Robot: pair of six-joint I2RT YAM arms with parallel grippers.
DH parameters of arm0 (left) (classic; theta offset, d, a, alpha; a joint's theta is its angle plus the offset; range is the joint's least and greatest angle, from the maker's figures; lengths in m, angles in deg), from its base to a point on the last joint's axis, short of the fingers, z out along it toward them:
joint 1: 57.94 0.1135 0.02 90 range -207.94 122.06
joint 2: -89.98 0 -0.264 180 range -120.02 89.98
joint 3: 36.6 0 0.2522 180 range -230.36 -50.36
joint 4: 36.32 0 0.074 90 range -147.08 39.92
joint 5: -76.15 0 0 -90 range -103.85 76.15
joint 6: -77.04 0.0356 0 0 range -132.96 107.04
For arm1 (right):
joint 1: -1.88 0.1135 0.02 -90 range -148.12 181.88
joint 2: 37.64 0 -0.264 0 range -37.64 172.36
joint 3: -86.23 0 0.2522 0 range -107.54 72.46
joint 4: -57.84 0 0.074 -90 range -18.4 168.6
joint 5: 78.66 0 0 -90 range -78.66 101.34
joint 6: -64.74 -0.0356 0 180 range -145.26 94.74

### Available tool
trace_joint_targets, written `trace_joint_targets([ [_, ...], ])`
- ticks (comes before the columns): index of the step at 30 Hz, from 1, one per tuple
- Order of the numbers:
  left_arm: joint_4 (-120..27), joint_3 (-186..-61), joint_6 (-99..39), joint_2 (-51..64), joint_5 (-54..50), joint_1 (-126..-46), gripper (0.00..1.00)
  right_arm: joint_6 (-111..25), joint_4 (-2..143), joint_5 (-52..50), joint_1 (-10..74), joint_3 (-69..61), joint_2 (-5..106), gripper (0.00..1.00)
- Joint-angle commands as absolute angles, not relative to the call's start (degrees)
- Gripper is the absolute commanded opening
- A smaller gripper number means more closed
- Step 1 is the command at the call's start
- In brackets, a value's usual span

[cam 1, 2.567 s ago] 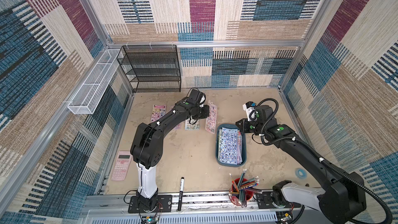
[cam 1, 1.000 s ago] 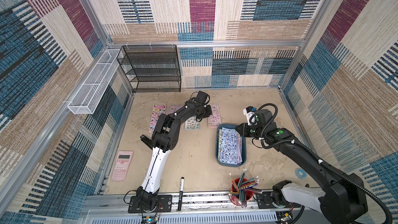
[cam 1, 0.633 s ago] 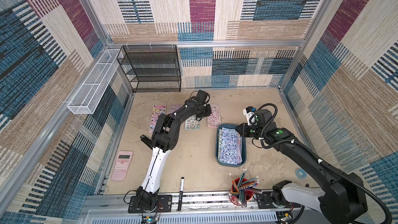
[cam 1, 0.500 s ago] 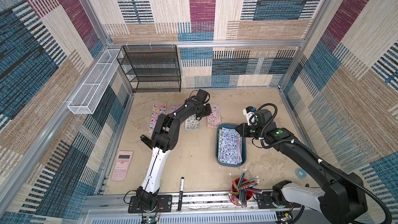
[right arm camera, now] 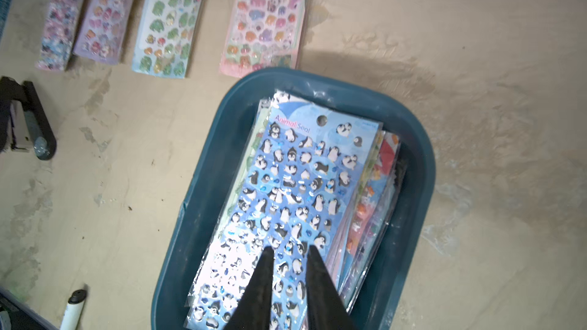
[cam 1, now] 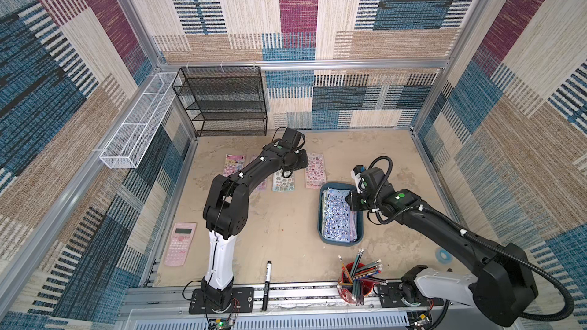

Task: Take the stickers out of the storage box
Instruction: Place the sticker at the center of the board, then pick up the sticker from the storage box.

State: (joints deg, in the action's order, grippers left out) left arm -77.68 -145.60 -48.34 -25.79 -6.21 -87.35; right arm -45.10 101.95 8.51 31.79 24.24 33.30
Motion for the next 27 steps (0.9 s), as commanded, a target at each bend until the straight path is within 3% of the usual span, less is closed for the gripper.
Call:
trace_joint_targets([
  [1,-73.8,-138.4,-47.2,-20.2,-6.4,-88.4,0.36,-46.2,100.8,9.2,32.4,25.1,34.1,0.22],
  [13,-69.7,-118.0,-50.2,-2.4,-6.9,-95.7,0.48,-48.6,100.2,8.2,34.1,26.4,38.1,0.38],
  [19,-67.8,-114.7,-52.9,-1.3,-7.6,-100.0,0.49,-50.2,100.0,9.1,34.7,27.2,41.4,0.24],
  [27,-67.6,-112.0,-56.6,-2.4,-10.6,-105.7,0.49,-52.3,91.5,-0.6,35.3,31.5,47.5,0.21],
])
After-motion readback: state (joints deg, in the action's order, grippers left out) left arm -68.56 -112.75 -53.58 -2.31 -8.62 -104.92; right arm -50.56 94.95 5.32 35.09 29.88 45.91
